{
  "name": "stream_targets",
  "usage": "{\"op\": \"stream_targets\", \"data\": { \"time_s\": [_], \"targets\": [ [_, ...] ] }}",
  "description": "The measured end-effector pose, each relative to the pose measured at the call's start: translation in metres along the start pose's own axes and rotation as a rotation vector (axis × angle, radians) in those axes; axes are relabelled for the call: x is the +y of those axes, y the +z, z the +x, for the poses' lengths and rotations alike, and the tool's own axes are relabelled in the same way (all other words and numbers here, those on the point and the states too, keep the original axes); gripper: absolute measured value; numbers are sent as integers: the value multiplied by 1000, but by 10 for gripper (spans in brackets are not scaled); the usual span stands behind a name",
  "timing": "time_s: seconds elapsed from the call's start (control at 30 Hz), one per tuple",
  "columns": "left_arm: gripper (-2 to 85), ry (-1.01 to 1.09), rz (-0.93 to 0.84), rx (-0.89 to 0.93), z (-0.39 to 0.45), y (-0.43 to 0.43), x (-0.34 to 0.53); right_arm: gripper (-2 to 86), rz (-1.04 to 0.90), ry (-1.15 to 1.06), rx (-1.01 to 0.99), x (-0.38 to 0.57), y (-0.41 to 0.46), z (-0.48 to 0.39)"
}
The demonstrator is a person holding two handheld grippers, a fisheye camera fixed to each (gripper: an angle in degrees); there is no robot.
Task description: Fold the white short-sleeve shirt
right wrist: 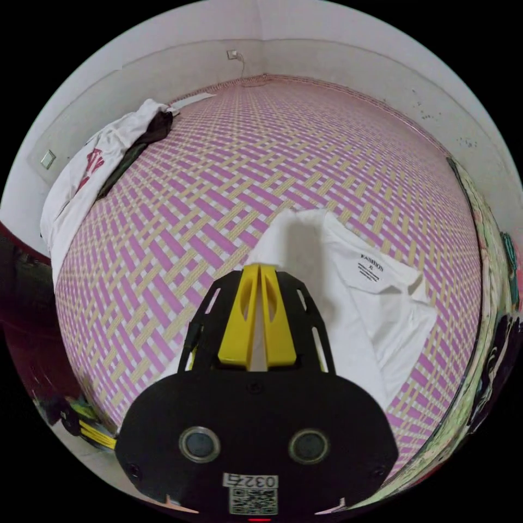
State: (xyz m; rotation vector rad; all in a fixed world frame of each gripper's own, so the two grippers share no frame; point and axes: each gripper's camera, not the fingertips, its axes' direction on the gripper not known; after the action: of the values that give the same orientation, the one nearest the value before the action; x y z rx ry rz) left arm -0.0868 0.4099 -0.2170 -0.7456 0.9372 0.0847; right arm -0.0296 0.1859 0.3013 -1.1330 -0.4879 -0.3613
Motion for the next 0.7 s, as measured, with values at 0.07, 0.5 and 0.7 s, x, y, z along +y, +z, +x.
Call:
{"op": "stream_targets", "data": {
  "time_s": [0.07, 0.5, 0.7],
  "targets": [
    [-9, 35, 6, -36, 7, 2, 4, -10, 52, 57, 4, 0, 4, 3],
    [-15, -32, 160, 204, -42, -36, 56, 7, 294, 111, -339, 186, -122, 106],
    [28, 61, 161, 290, -46, -52, 100, 45, 331, 35, -526, 385, -158, 120]
  ]
}}
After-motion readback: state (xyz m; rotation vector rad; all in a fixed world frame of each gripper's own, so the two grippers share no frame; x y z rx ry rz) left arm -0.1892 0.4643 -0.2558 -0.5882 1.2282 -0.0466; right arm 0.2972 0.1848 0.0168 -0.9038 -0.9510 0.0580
